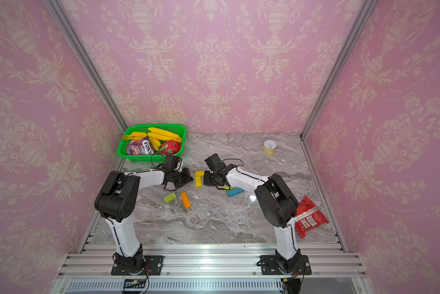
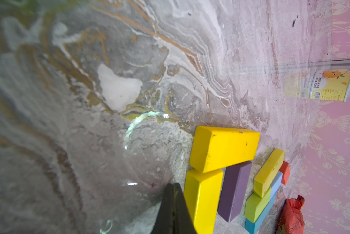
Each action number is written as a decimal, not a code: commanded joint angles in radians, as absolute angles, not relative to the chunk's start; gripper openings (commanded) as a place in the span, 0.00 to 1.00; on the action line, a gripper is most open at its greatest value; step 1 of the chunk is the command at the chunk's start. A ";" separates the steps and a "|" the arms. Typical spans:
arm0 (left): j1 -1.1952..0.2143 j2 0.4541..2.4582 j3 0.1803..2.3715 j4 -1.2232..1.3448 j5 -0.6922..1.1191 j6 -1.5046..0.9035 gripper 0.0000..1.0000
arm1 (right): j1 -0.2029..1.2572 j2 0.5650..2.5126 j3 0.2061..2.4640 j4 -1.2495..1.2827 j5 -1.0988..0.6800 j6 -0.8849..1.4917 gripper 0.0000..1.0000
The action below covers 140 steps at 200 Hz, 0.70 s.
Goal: Assemble the letter p with building blocks
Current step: Assemble the building block at the center of the board.
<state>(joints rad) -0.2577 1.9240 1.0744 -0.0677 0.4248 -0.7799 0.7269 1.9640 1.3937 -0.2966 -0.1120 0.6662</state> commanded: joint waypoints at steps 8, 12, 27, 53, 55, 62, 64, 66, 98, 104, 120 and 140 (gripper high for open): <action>-0.272 1.927 1.079 -0.071 0.444 -0.784 0.00 | 0.727 1.980 1.394 -0.296 -0.110 0.688 0.09; -0.272 1.928 1.079 -0.071 0.441 -0.784 0.00 | 0.727 1.980 1.393 -0.296 -0.110 0.687 0.09; -0.272 1.931 1.080 -0.070 0.441 -0.785 0.00 | 0.727 1.979 1.390 -0.297 -0.110 0.687 0.10; -0.273 1.941 1.086 -0.072 0.441 -0.783 0.00 | 0.727 1.978 1.387 -0.297 -0.109 0.686 0.09; -0.272 1.942 1.086 -0.072 0.440 -0.782 0.00 | 0.727 1.979 1.387 -0.297 -0.109 0.686 0.09; -0.273 1.943 1.086 -0.073 0.440 -0.783 0.00 | 0.726 1.981 1.387 -0.298 -0.109 0.685 0.09; -0.272 1.943 1.086 -0.072 0.440 -0.783 0.00 | 0.726 1.980 1.387 -0.298 -0.109 0.685 0.09; -0.272 1.944 1.086 -0.072 0.440 -0.784 0.00 | 0.726 1.982 1.387 -0.297 -0.109 0.684 0.09; -0.272 1.951 1.101 -0.076 0.440 -0.783 0.00 | 0.726 1.988 1.385 -0.299 -0.110 0.687 0.10; -0.272 1.953 1.104 -0.079 0.439 -0.781 0.00 | 0.727 1.988 1.385 -0.299 -0.110 0.685 0.09; -0.272 1.957 1.110 -0.084 0.441 -0.775 0.00 | 0.726 1.988 1.385 -0.300 -0.110 0.686 0.09; -0.272 1.963 1.120 -0.089 0.445 -0.772 0.00 | 0.726 1.988 1.384 -0.301 -0.109 0.686 0.10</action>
<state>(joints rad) -0.2668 1.9377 1.0927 -0.0685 0.4332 -0.7799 0.7269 1.9675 1.3937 -0.2955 -0.1116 0.6662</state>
